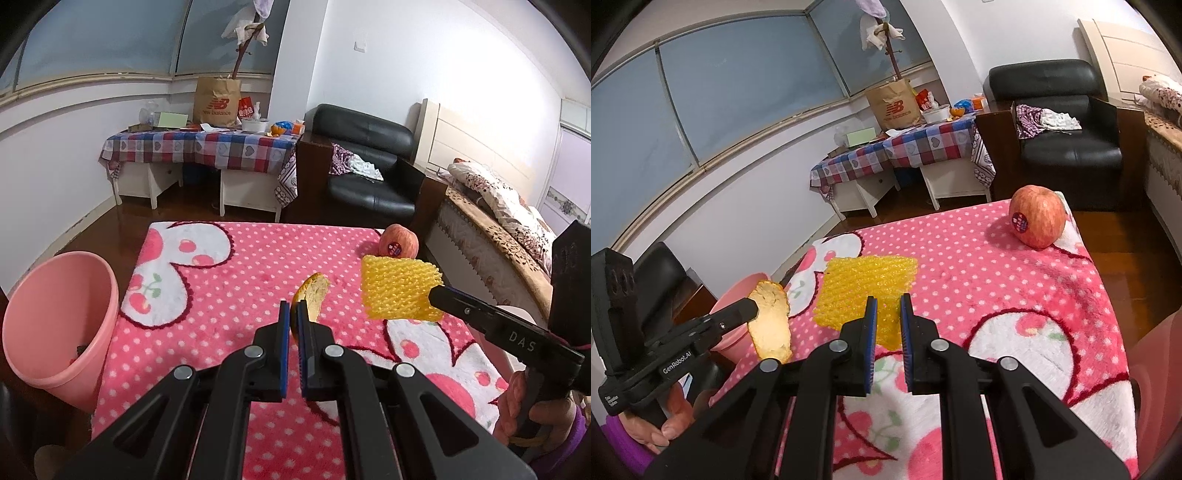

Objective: Collect trash
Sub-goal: 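Carry the orange peel and yellow mesh sponge over the pink bucket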

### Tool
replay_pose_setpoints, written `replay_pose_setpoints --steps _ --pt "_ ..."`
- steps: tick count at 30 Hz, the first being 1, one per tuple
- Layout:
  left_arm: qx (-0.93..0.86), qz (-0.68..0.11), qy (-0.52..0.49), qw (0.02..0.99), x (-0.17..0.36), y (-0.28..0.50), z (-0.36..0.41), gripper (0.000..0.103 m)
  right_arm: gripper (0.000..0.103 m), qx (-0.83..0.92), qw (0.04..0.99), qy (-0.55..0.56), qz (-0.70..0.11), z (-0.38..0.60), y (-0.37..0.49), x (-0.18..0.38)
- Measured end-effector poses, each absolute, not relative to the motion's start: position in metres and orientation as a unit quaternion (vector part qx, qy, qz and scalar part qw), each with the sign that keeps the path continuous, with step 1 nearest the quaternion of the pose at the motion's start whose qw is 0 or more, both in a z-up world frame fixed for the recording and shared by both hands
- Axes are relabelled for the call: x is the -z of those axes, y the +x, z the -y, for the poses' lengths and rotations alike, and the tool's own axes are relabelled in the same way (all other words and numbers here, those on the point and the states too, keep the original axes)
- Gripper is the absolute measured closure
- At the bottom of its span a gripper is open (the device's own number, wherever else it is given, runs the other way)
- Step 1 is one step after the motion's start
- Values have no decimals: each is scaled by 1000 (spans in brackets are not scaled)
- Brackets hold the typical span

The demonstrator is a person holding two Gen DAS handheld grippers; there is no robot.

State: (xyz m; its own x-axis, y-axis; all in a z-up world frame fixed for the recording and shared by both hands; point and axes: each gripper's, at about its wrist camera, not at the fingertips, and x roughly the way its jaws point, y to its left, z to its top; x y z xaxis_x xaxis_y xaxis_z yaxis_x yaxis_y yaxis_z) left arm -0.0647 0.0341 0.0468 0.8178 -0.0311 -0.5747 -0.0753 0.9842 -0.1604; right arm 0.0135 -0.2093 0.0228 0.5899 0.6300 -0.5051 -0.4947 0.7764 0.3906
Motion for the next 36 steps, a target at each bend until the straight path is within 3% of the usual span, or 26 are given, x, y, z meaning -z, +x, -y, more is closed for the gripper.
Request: replay_pose_setpoints --steps 36 --pt "-141 -282 -132 940 -36 -107 -136 100 90 -392 856 13 -337 66 6 -27"
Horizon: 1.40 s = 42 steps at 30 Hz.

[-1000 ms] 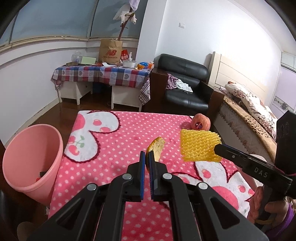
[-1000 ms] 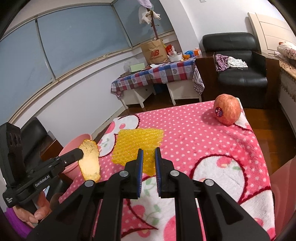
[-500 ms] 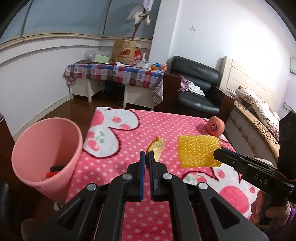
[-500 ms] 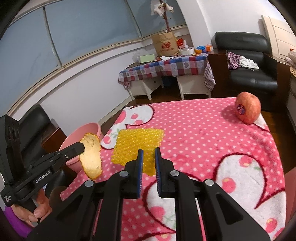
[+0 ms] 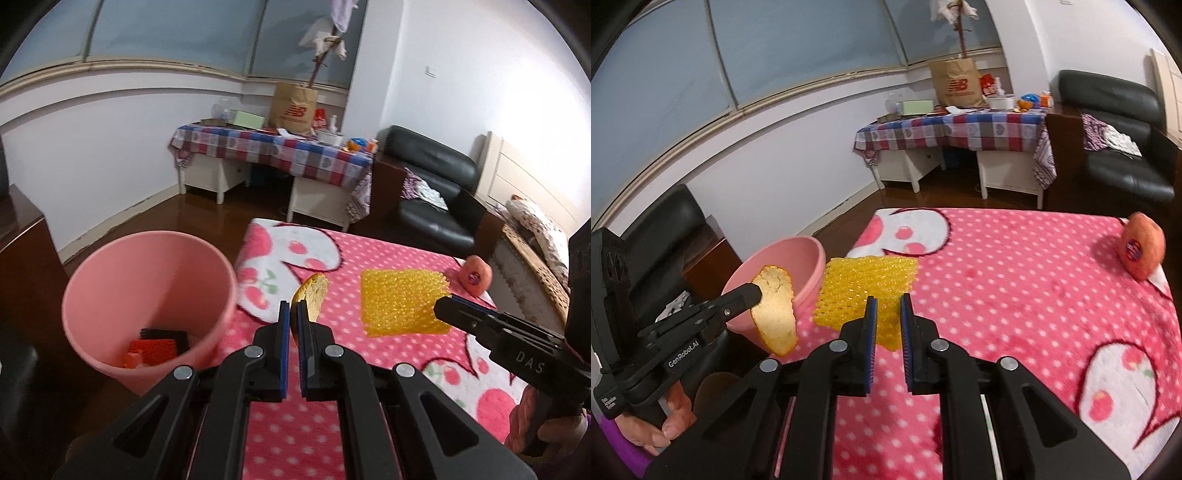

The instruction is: Collect trash

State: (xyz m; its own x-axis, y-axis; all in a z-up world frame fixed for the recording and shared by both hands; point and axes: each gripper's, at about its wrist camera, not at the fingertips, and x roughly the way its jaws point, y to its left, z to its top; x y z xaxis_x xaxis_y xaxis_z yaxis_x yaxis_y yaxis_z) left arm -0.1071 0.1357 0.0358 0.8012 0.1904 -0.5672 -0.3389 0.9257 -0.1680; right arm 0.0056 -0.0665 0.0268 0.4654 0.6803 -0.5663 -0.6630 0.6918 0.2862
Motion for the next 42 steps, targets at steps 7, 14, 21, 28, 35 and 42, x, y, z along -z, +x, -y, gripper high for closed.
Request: replay_pose_setpoints --steps 7,14,21,28,35,42 --pt "-184 -277 -142 932 -32 -110 -179 100 90 -411 853 -27 -322 12 5 -34" --pt "-227 -283 -151 920 -19 -107 -224 100 90 -415 852 -86 -306 -46 8 -34" --pt "-259 -297 -163 905 -1 -104 -261 98 90 -434 835 -128 -313 -97 8 -25" --pt "-271 -297 -172 899 7 -104 -275 96 68 -447 819 -139 -331 -120 9 -17" --pt "-273 -295 -174 899 6 -105 -275 96 67 -452 819 -144 -324 -119 3 -18" --pt "-275 -295 -174 898 7 -106 -275 96 67 -452 819 -138 -325 -113 1 -19"
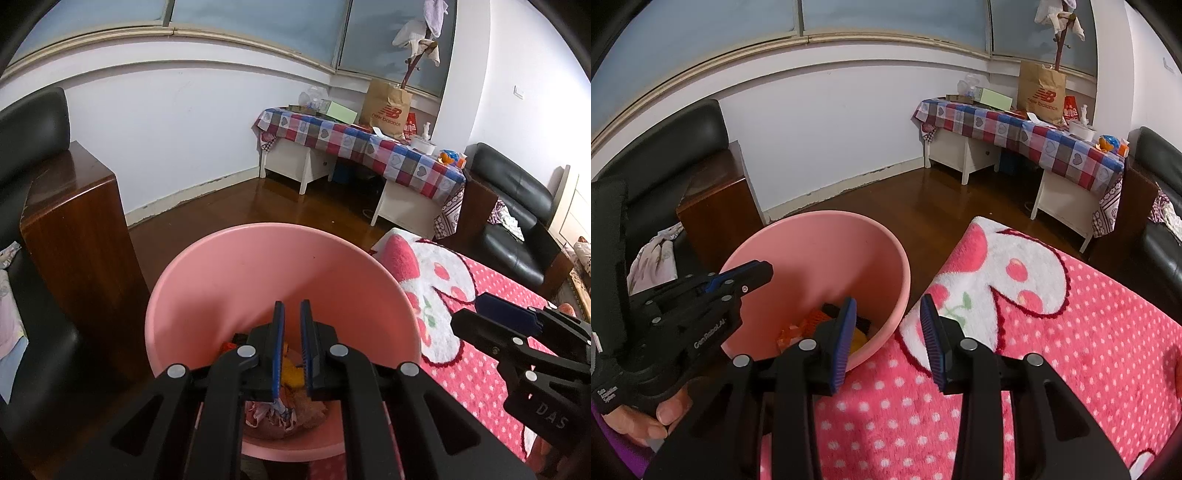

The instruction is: Collect trash

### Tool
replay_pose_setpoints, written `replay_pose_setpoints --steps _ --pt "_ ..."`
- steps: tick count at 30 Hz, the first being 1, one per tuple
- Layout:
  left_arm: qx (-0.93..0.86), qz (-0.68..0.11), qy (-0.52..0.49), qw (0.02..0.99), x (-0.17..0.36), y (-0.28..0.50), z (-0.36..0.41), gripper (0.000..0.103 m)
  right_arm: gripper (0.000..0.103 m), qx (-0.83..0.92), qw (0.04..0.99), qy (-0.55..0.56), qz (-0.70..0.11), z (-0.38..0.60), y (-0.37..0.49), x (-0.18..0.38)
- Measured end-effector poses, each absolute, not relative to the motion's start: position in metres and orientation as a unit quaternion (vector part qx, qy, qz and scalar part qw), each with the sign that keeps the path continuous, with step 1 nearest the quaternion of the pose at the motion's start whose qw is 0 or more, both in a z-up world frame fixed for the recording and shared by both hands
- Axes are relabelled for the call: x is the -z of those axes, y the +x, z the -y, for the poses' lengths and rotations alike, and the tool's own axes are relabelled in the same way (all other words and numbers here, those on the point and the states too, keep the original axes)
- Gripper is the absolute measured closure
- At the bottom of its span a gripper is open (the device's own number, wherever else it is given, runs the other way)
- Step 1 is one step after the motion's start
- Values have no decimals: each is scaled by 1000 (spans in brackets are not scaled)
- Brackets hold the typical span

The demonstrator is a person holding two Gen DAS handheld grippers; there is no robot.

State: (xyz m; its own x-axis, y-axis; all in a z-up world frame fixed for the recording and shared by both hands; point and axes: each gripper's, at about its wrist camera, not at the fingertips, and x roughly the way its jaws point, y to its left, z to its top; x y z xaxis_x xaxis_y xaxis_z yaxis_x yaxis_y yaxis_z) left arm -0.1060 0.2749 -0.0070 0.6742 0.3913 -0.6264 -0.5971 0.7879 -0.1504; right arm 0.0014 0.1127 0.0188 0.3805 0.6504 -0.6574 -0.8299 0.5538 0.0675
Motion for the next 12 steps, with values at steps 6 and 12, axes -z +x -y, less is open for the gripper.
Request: replay_pose_setpoints --steps 6,12 --pt "-281 -304 -168 895 8 -106 -276 96 67 -450 820 -135 -326 -108 1 -19" --pt "-282 -314 -168 891 10 -105 -274 96 67 -451 820 -127 -327 -102 2 -20"
